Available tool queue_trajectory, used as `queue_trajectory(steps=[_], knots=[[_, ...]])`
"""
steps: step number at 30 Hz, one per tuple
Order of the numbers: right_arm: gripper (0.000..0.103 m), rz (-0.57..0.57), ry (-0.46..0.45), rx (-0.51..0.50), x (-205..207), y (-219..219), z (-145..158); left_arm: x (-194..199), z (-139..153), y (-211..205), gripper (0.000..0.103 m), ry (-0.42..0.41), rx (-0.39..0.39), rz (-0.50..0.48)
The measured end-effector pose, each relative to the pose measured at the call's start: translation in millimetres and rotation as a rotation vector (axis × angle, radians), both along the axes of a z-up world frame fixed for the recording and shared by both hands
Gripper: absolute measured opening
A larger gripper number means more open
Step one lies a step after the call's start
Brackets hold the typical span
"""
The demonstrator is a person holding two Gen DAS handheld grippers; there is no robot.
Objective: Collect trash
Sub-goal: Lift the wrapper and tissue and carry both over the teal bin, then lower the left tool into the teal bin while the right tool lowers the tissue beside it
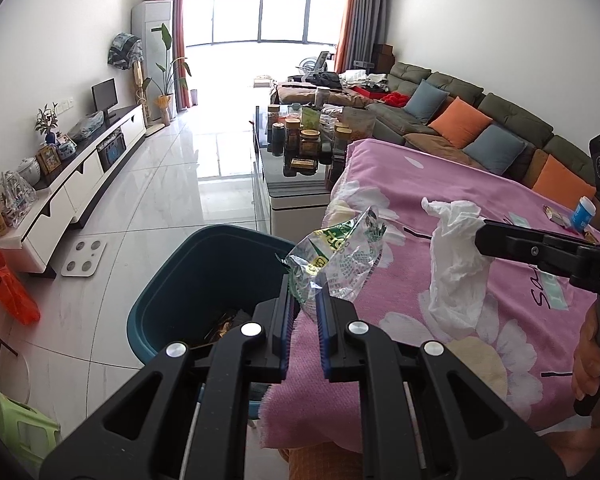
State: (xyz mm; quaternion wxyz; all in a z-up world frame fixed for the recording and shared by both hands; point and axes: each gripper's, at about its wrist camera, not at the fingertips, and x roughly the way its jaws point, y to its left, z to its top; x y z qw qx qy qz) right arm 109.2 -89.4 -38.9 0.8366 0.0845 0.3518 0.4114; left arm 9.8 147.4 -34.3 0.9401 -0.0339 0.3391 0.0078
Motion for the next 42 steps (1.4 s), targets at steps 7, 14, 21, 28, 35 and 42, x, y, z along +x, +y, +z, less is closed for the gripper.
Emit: queue_trajectory(steps=[7, 14, 21, 28, 35, 42], knots=[[0.010, 0.014, -0.002, -0.003, -0.6, 7.0, 2.0, 1.0, -0.8, 0.4, 0.011, 0.000, 0.002, 0.012], [0.010, 0.025, -0.002, -0.005, -1.1, 15.8, 3.6, 2.6, -2.1, 2.3, 0.012, 0.001, 0.005, 0.026], [0.010, 0.047, -0.008, -0.007, -2.0, 24.3, 5.4, 0.5, -3.1, 1.6, 0.012, 0.005, 0.007, 0.040], [0.010, 0.063, -0.008, -0.009, -1.4, 32.8, 6.5, 0.5, -2.4, 3.7, 0.011, 0.007, 0.008, 0.054], [0.010, 0.076, -0.004, -0.013, -1.1, 39.5, 4.4, 0.1, -2.9, 2.7, 0.011, 0.009, 0.010, 0.067], [0.010, 0.084, -0.001, -0.018, -1.9, 45.7, 2.5, 3.2, -4.7, 6.7, 0.012, 0.011, 0.010, 0.082]])
